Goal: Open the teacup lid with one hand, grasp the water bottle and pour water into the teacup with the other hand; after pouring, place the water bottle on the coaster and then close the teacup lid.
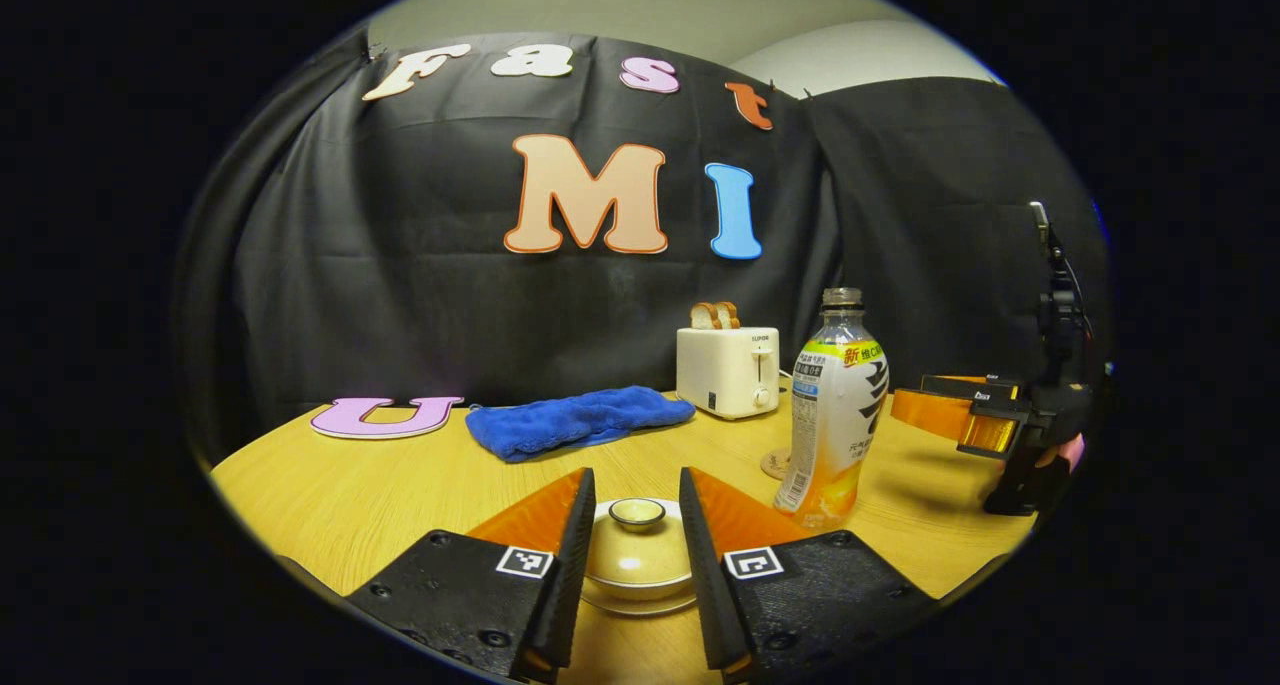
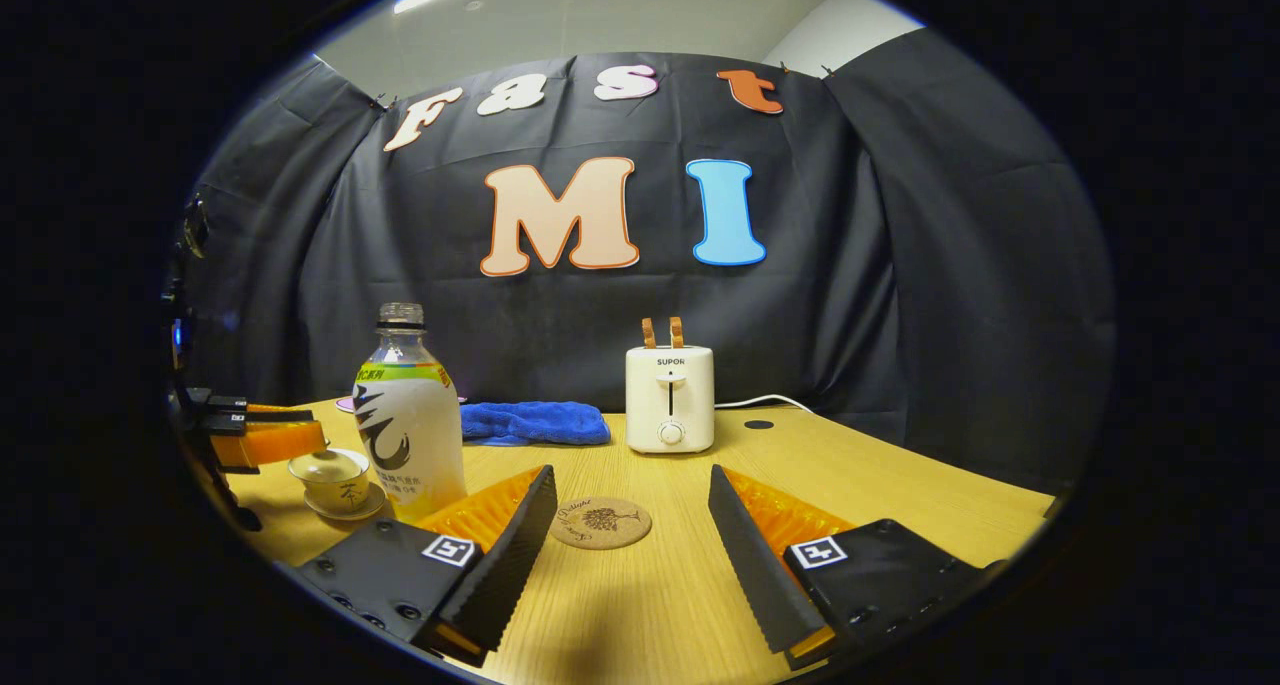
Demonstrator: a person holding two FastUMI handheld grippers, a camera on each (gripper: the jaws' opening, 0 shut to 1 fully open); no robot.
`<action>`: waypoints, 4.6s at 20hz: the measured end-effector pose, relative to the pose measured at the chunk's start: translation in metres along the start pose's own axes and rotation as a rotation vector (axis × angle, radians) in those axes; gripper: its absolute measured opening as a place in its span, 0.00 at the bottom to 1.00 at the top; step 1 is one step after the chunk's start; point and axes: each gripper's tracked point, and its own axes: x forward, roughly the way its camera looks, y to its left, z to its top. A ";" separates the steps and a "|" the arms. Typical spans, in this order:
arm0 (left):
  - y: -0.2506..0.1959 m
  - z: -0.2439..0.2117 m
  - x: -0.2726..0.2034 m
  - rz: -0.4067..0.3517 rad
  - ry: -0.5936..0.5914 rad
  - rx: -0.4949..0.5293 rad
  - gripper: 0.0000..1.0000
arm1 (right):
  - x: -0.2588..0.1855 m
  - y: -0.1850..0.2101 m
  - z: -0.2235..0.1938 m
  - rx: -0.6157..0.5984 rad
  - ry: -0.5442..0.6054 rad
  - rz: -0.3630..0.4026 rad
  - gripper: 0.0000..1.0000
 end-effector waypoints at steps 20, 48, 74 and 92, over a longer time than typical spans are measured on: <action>0.013 0.008 -0.004 0.074 -0.039 0.000 0.28 | -0.001 0.007 0.000 0.001 0.001 0.030 0.93; 0.118 0.003 -0.066 0.454 -0.029 0.002 0.28 | 0.006 0.139 -0.019 0.002 0.100 0.427 0.97; 0.116 0.002 -0.064 0.399 -0.031 0.002 0.28 | 0.022 0.113 -0.022 -0.398 0.157 0.214 0.63; 0.144 0.001 -0.076 0.468 -0.026 0.000 0.28 | 0.032 0.115 0.025 -1.362 -0.065 0.078 0.62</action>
